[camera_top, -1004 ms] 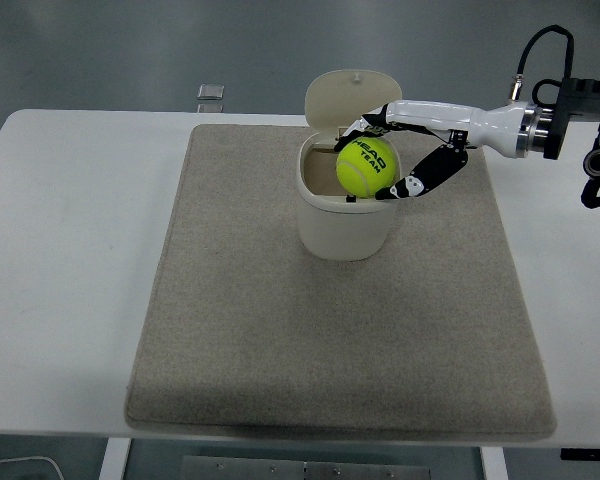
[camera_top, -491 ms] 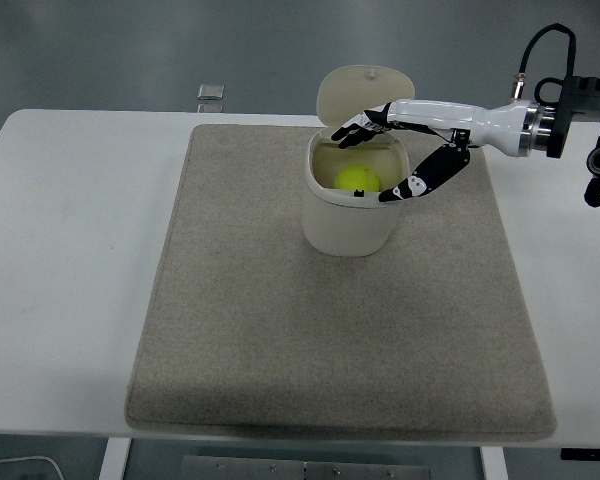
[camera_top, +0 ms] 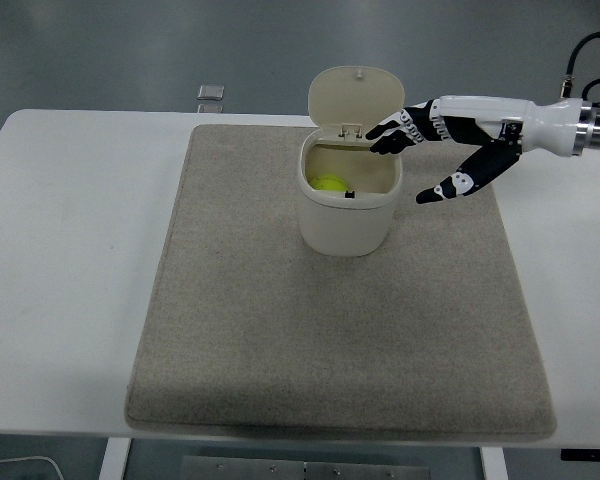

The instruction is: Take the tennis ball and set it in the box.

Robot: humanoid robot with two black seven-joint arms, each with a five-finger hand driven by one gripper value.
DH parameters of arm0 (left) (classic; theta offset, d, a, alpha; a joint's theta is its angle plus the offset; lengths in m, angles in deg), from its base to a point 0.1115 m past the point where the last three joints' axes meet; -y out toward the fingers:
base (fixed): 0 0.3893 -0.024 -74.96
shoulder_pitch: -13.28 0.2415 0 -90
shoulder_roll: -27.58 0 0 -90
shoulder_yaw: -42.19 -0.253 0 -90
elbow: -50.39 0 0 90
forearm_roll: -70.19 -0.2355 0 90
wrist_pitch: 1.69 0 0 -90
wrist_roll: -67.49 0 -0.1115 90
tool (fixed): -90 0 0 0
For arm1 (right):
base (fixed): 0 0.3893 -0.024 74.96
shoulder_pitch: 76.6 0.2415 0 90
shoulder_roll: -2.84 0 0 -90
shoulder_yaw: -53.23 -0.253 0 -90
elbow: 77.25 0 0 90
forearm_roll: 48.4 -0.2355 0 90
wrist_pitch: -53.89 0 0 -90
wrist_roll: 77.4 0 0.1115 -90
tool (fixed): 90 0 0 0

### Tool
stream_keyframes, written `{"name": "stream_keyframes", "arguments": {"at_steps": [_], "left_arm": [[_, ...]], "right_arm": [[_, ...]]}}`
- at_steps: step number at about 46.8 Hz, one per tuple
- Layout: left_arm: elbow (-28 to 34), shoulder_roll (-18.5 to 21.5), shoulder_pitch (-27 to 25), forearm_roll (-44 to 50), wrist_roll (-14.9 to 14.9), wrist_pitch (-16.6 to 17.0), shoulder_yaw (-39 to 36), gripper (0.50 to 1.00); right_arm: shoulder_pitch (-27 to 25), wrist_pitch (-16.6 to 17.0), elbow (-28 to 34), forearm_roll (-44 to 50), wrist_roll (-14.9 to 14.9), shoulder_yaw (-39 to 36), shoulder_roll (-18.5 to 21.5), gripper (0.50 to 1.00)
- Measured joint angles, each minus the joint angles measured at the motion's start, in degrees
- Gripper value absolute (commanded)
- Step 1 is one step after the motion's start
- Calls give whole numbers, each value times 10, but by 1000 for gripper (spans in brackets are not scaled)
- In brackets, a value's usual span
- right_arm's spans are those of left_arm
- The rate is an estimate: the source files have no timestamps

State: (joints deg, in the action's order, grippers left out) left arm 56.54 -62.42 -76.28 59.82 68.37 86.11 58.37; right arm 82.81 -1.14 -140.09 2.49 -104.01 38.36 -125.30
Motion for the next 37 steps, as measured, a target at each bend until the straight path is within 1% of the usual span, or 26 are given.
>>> {"name": "stream_keyframes", "arguments": {"at_steps": [9, 17, 25, 28, 32, 37], "left_arm": [[0, 0, 0, 0, 0, 0, 0, 992], [0, 0, 0, 0, 0, 0, 0, 992], [0, 0, 0, 0, 0, 0, 0, 992], [0, 0, 0, 0, 0, 0, 0, 992], [0, 0, 0, 0, 0, 0, 0, 992], [0, 0, 0, 0, 0, 0, 0, 992]], "right_arm": [[-31, 0, 15, -44, 1, 1, -16, 860], [-61, 0, 59, -113, 2, 1, -16, 860], [-71, -2, 126, -216, 30, 1, -5, 860], [-72, -9, 162, -262, 44, 1, 8, 860], [-71, -19, 216, -319, 71, 2, 49, 860], [-73, -25, 265, -368, 96, 2, 79, 860]]}}
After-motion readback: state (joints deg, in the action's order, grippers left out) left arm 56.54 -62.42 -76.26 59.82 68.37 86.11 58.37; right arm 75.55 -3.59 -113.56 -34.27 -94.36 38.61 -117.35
